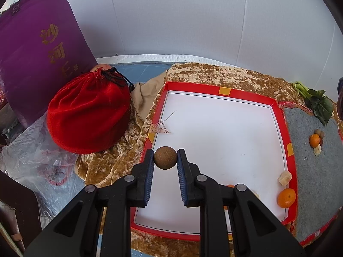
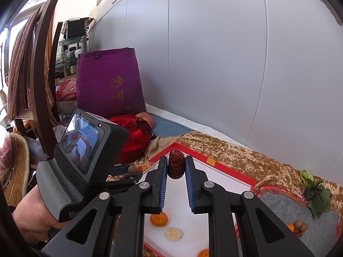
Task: Organize fruits
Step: 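Carry the longan and red date over the white tray, holding both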
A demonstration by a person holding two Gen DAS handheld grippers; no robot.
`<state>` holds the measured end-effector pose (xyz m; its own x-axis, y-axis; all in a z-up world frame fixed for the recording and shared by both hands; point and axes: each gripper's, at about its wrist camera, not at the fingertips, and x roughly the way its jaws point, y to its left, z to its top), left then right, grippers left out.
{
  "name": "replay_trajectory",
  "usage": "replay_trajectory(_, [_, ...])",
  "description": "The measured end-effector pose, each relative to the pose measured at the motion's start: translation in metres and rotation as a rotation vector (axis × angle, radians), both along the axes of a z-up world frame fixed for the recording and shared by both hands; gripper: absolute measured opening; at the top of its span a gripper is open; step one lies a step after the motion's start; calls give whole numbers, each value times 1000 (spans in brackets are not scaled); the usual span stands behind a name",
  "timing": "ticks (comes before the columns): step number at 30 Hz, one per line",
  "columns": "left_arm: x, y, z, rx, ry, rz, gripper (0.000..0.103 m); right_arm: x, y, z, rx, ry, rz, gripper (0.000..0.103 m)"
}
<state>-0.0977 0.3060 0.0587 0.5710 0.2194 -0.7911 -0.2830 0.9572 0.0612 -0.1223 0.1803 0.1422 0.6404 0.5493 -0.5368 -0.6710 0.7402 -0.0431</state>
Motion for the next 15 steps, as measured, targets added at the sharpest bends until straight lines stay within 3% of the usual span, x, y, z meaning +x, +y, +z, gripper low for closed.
replay_trajectory(15, [3, -3, -5, -4, 10, -27, 19, 11, -6, -2, 2, 20, -32, 16])
